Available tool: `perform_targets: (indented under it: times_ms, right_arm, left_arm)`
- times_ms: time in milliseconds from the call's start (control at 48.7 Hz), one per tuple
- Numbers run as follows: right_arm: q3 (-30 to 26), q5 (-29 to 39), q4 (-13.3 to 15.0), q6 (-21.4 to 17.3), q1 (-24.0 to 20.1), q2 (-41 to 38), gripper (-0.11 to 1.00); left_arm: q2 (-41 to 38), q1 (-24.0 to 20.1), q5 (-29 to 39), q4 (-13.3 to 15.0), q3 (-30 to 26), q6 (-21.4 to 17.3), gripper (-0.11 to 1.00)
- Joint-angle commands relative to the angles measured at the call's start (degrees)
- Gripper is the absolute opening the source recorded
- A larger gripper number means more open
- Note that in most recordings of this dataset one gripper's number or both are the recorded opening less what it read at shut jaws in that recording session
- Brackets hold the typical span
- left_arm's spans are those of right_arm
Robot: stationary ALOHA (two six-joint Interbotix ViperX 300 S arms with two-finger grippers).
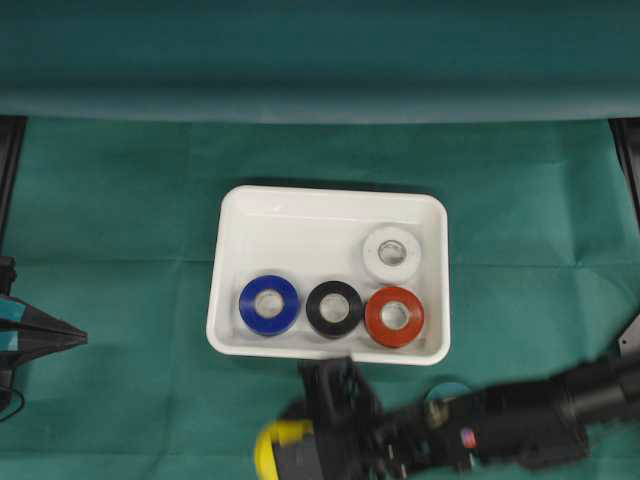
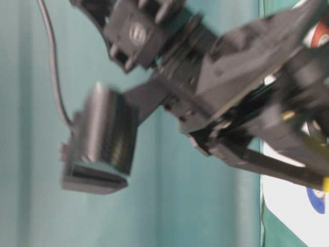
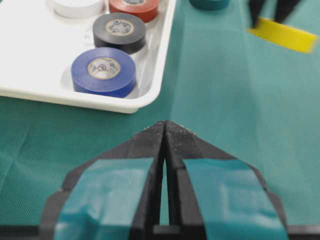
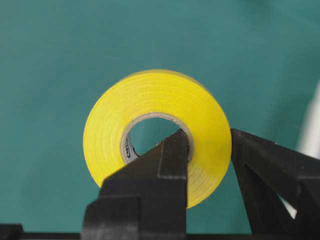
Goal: Put the tape into the white case with the right arm.
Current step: 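Lift the yellow roll and carry it over the tray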
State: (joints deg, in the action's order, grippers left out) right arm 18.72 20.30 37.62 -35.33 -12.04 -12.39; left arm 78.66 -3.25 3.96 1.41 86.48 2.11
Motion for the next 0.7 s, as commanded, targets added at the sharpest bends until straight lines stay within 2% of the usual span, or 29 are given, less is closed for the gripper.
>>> perform_targets:
  times_ms: [0, 390, 678]
  right_arm:
    - [-0.4, -0.3, 1.1, 0.0, 3.3, 2.5, 0.01]
    - [-0.5, -4.5, 6.2, 0.1, 16.1, 2.5, 0.01]
    - [-0.4, -10.6, 7.7, 0.1, 25.0, 1.7, 0.01]
  left_arm:
    - [-0.5, 0.0, -0.5, 0.1, -0.6, 0.1, 0.0]
    - [-0.5, 0.0, -0.5, 0.1, -0.6, 0.1, 0.0]
    - [-0.5, 0.0, -0.5, 0.1, -0.6, 0.1, 0.0]
